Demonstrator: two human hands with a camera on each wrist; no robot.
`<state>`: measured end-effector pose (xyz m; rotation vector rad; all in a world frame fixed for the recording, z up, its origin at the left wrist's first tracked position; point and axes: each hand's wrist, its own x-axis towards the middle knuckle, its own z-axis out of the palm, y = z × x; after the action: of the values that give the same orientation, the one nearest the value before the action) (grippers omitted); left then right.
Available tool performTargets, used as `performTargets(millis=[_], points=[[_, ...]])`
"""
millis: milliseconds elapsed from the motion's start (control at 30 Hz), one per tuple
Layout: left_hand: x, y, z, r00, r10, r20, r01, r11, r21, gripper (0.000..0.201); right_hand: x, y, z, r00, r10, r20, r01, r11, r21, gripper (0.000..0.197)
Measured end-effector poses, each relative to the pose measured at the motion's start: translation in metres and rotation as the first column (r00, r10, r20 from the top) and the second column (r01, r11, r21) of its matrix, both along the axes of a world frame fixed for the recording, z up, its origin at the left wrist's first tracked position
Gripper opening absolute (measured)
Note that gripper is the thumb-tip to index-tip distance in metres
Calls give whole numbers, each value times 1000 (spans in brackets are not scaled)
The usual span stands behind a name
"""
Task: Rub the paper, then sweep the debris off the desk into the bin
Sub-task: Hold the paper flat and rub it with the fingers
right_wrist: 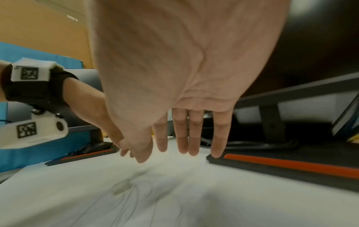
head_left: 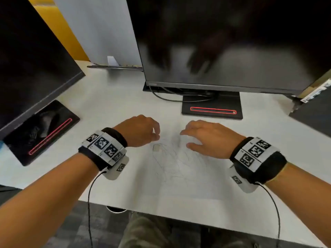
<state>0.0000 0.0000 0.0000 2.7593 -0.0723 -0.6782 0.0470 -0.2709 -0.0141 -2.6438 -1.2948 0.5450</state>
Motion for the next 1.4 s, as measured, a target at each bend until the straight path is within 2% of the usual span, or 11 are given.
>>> performTargets(millis=[133, 233, 367, 567, 767, 967, 1167, 1333, 1400], points=[[-4, -6, -33, 998, -14, -53, 16, 999, 48, 23, -13, 15, -31, 998, 21, -51, -22, 1000, -17, 66], [-8, -5, -48, 999, -44, -3, 44, 998, 49, 26, -23, 19, -47, 993, -22, -118, 20, 1000, -19, 79], [-17, -9, -54, 994, -75, 75, 69, 995, 73, 19, -38, 22, -59, 976, -75, -205, 53, 993, -108, 94], [-38, -15, -57, 985, -67, 157, 59, 997, 56, 22, -61, 28, -68, 988, -100, -114, 85, 988, -132, 100], [-57, -13, -49, 977, 1, 212, 34, 986, -162, 13, -73, 33, -74, 980, -178, -93, 166, 979, -121, 105], [-66, -10, -49, 978, 87, 190, -29, 957, -290, 14, -84, 38, -72, 960, -254, -120, 239, 963, -128, 102], [-66, -12, -56, 974, 154, 167, -102, 954, -284, 16, -89, 38, -76, 953, -280, -116, 271, 959, -90, 104], [-67, -17, -64, 954, 209, 217, -141, 947, -289, 11, -95, 40, -74, 975, -224, -19, 222, 974, -49, 98], [-69, -19, -67, 946, 216, 242, -143, 947, -288, 9, -95, 41, -74, 977, -211, -13, 210, 976, -61, 101]])
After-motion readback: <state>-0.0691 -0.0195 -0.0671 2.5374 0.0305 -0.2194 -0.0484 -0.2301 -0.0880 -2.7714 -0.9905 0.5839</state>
